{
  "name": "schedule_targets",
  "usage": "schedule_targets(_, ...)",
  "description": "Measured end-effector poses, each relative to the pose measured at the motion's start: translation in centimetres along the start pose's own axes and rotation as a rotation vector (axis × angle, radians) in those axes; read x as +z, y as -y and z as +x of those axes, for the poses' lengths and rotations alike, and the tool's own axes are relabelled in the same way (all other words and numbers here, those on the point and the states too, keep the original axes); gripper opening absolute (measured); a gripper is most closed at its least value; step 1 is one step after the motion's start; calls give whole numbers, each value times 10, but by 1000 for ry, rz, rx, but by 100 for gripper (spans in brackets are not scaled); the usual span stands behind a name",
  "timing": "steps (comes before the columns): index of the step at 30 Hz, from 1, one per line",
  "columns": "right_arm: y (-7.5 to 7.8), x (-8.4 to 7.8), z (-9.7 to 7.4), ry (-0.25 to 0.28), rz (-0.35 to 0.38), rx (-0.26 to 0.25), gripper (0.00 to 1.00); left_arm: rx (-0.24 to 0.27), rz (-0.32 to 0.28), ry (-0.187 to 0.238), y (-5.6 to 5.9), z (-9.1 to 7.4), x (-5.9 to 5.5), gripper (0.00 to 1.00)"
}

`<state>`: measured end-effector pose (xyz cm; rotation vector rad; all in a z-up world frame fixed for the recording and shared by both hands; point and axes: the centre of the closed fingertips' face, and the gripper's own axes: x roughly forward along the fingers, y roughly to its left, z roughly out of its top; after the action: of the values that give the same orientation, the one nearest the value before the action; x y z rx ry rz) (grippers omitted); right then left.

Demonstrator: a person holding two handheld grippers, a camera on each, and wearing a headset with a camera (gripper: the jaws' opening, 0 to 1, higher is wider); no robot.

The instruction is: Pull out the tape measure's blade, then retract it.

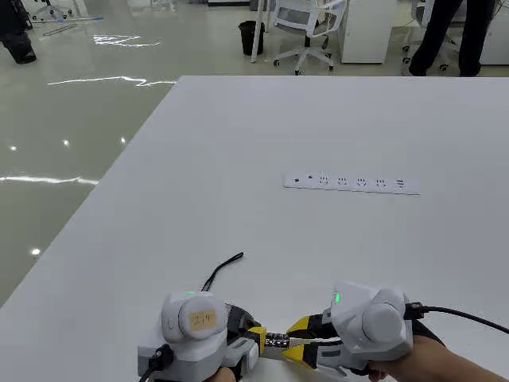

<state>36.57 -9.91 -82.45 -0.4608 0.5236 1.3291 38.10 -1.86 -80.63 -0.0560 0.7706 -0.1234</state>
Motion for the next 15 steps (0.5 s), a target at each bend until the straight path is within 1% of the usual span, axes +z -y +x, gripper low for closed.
schedule_targets(15,-1,3,3,4,-6,1,13,1,-6,0,-1,0,0,59)
